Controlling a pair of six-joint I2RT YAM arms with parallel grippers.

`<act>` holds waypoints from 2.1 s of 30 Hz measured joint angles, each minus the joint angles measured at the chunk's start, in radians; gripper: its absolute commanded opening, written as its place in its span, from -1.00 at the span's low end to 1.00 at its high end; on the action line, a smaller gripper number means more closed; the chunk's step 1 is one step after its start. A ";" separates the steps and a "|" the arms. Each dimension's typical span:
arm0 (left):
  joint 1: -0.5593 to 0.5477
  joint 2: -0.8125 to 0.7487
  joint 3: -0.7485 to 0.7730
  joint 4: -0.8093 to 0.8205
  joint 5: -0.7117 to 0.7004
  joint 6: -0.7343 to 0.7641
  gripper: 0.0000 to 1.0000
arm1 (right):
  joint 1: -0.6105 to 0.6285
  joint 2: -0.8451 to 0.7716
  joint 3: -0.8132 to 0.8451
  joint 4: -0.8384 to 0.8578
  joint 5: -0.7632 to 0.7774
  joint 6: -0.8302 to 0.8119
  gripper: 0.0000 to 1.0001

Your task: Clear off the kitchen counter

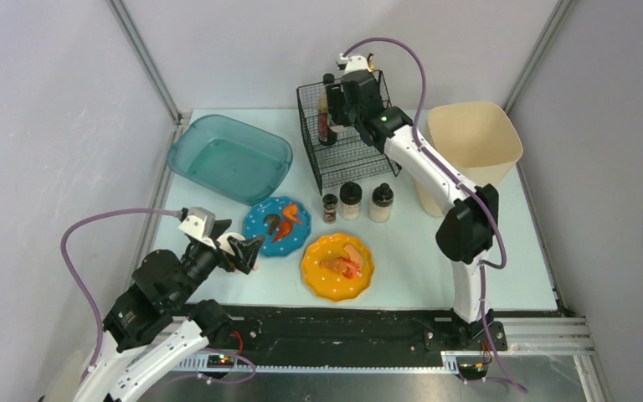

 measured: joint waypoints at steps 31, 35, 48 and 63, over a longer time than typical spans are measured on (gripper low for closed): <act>0.000 -0.001 0.000 0.000 -0.001 0.000 0.97 | 0.003 0.298 0.104 0.062 -0.052 0.060 -0.55; 0.000 -0.001 0.000 0.000 -0.001 0.000 0.97 | 0.003 0.298 0.099 0.068 -0.052 0.062 -0.33; 0.000 -0.001 0.000 0.000 -0.002 0.000 0.97 | 0.006 0.298 0.048 0.121 -0.044 0.064 0.36; 0.000 -0.001 0.000 0.000 -0.007 0.000 0.97 | 0.058 0.201 -0.092 0.218 0.031 0.021 0.66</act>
